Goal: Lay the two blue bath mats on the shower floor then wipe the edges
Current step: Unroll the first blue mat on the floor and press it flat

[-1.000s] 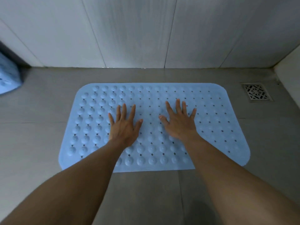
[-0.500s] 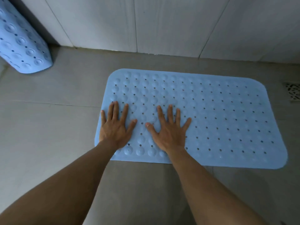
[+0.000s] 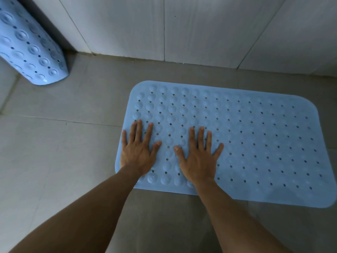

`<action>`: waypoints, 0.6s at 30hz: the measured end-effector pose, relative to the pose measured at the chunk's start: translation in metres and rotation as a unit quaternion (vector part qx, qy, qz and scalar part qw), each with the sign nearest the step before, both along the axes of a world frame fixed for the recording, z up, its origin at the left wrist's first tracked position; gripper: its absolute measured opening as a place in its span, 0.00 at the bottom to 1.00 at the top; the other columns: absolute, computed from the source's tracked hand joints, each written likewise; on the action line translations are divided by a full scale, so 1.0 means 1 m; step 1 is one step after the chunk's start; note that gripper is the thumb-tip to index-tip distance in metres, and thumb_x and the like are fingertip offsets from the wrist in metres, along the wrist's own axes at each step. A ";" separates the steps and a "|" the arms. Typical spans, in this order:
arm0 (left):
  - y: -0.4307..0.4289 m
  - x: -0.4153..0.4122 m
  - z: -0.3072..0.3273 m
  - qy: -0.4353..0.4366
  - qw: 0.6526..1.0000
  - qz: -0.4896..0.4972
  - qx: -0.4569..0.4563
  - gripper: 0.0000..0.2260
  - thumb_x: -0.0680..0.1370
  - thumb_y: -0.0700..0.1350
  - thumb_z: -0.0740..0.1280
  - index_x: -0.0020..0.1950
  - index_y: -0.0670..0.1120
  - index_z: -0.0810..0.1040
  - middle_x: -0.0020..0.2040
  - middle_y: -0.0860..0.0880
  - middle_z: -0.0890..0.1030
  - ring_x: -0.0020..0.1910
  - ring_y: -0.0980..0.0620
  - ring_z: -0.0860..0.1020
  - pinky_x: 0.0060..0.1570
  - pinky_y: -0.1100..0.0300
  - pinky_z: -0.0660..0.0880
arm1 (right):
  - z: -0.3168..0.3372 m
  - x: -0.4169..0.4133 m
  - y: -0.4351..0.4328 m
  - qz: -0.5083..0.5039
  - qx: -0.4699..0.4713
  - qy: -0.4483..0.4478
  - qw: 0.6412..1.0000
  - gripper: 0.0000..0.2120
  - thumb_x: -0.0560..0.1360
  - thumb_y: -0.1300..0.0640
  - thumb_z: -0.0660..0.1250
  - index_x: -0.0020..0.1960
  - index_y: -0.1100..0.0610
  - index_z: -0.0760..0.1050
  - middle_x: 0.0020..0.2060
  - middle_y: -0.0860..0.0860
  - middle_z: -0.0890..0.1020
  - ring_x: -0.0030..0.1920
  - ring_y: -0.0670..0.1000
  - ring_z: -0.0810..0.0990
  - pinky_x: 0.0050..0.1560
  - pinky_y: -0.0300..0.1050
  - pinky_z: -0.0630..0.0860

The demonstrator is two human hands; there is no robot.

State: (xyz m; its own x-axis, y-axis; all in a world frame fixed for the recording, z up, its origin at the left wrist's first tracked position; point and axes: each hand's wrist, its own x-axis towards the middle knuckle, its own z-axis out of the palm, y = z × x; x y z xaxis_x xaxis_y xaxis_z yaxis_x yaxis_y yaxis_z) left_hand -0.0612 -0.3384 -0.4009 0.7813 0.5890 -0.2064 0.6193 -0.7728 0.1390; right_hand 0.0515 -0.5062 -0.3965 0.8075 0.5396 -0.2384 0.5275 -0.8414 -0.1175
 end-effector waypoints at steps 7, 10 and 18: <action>-0.007 0.016 0.009 -0.030 0.996 0.072 -0.031 0.32 0.79 0.68 0.42 0.80 0.56 0.55 0.83 0.48 0.47 0.81 0.49 0.42 0.78 0.42 0.39 | 0.000 0.003 0.000 -0.012 0.014 0.007 1.000 0.35 0.80 0.30 0.38 0.81 0.45 0.38 0.81 0.51 0.41 0.80 0.55 0.38 0.74 0.71 0.38; -0.012 0.022 0.006 -0.034 0.995 0.097 -0.013 0.30 0.80 0.69 0.45 0.78 0.56 0.59 0.82 0.49 0.50 0.81 0.49 0.44 0.78 0.42 0.39 | -0.003 0.003 0.001 -0.025 0.029 -0.003 0.999 0.33 0.80 0.32 0.39 0.81 0.44 0.41 0.82 0.50 0.44 0.81 0.54 0.40 0.74 0.71 0.38; -0.011 0.024 0.002 0.029 0.997 0.066 0.005 0.30 0.81 0.67 0.38 0.80 0.60 0.35 0.82 0.49 0.37 0.80 0.47 0.36 0.76 0.39 0.36 | -0.002 0.000 0.008 -0.053 0.040 0.008 0.998 0.32 0.80 0.34 0.44 0.82 0.43 0.44 0.82 0.50 0.44 0.81 0.55 0.39 0.74 0.71 0.36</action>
